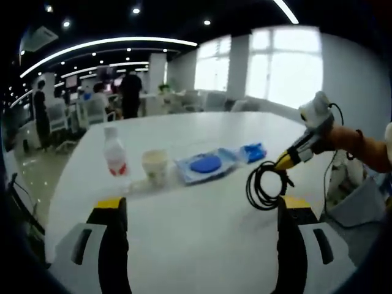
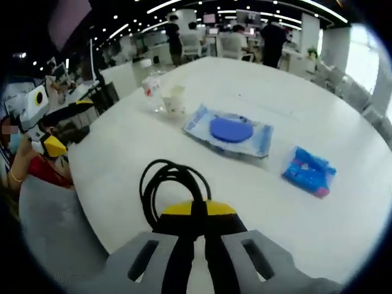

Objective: Arrange the tabletop items into an orderly group along one side of the table until the central work area is clear of visible clutter.

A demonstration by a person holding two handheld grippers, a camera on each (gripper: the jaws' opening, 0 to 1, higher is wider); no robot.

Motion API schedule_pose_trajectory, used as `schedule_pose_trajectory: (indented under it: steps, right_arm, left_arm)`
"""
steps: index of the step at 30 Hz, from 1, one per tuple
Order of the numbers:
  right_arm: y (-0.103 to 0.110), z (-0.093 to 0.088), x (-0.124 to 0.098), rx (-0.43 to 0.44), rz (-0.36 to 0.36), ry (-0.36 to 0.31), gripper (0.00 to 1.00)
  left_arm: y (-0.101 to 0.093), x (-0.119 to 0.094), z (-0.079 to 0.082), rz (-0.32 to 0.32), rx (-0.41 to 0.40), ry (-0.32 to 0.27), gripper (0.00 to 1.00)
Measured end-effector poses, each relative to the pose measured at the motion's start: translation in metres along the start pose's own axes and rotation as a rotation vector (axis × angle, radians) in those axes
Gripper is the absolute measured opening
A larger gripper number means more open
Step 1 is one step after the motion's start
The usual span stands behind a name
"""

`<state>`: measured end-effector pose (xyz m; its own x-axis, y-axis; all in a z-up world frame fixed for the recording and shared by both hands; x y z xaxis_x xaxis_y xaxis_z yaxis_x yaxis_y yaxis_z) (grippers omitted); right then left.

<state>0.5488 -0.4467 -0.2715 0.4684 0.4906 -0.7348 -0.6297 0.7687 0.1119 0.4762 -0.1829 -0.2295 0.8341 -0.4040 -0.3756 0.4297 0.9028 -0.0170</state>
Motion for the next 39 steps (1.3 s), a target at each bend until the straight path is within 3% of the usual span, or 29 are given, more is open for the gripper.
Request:
schedule_pose_trajectory:
  steps: [20,39]
  right_arm:
    - [-0.065,0.003,0.006,0.102,-0.063,0.015,0.03]
    - [-0.101,-0.003,0.029,0.142,-0.069,0.079,0.04]
  left_arm:
    - [0.006,0.004,-0.004,0.015,0.005,0.027,0.99]
    - [0.008,0.009,-0.011,0.010,0.011,0.058,0.98]
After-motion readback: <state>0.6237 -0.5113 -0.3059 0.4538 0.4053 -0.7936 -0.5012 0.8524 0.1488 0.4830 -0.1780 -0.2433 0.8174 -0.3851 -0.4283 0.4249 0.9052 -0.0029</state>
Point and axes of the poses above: the point that each gripper's makers call its tool centre point, and the gripper's own axes: x roughly forward along the fingers, y roughly to its left, z roughly out of its top, the point moved 4 cm from there along -x, roughly backward along the fingers, and after that the axes turned 4 degrees about x, right-handed, at the moved point
